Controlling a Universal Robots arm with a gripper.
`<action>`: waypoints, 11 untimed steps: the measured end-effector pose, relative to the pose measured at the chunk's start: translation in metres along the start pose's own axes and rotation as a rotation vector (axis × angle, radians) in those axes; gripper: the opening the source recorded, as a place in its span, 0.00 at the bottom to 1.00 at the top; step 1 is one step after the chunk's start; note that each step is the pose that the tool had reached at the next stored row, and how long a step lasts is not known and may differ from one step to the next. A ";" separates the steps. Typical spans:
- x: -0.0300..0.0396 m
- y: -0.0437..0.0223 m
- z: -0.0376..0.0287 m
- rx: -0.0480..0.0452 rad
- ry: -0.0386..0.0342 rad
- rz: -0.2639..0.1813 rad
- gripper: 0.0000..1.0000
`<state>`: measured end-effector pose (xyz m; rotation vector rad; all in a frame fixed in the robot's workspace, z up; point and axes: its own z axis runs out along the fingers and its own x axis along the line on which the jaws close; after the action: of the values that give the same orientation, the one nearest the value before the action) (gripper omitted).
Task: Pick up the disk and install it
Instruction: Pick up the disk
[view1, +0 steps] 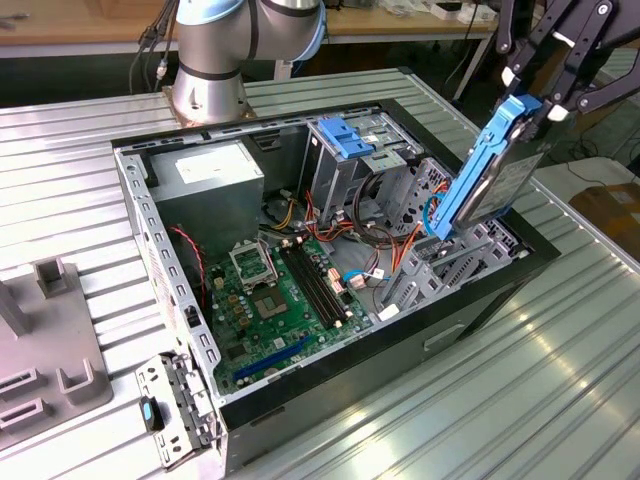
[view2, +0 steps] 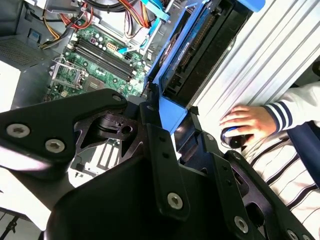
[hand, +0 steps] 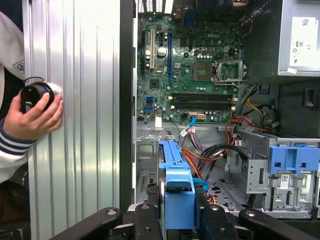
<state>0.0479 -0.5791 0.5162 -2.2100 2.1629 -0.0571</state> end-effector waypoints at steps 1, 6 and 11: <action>0.0014 0.0000 0.0000 0.0000 -0.0001 0.000 0.37; 0.0039 0.0002 0.0020 0.0000 0.0000 0.000 0.37; 0.0038 0.0007 0.0180 0.0001 -0.0001 0.000 0.37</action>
<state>0.0484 -0.5827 0.4982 -2.2099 2.1628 -0.0570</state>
